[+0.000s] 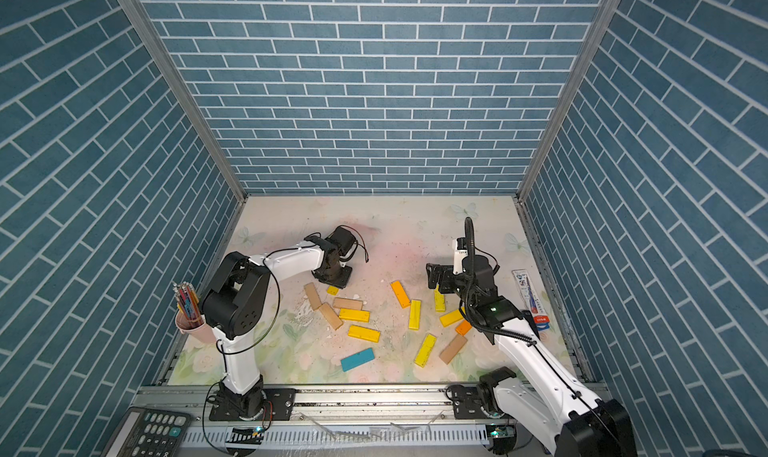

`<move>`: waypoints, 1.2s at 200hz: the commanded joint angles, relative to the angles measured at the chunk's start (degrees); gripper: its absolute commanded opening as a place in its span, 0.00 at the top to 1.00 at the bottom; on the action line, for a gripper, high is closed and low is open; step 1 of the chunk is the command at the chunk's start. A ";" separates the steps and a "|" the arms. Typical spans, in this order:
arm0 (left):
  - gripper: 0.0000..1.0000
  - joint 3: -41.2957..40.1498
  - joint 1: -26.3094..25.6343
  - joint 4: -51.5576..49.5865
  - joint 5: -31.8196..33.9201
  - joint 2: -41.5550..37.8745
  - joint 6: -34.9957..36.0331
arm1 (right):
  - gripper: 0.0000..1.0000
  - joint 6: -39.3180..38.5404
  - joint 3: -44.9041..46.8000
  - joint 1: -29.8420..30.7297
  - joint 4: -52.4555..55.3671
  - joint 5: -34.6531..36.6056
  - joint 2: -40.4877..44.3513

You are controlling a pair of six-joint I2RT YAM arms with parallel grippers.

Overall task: Assemble the number 8 with building blocks
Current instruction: Pick up the building block from the center of the board, then place the building block at the center of the board.

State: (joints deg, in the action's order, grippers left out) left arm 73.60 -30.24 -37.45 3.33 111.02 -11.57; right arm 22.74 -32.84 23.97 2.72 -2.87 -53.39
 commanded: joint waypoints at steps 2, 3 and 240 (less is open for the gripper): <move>0.64 -1.79 0.44 -1.79 0.69 -0.10 -0.66 | 0.04 1.91 0.89 0.38 -0.23 -0.46 -0.06; 0.64 -1.79 0.49 -1.77 0.66 -0.10 -0.65 | 0.04 1.93 0.83 0.38 -0.20 -0.47 -0.10; 0.66 21.48 11.07 -7.55 -0.41 14.77 -4.48 | 0.02 6.64 1.62 2.55 -2.82 -1.33 -2.42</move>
State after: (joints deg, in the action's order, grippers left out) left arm 94.74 -19.55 -41.76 1.54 124.75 -13.15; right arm 27.27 -31.22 25.93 0.91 -4.12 -55.44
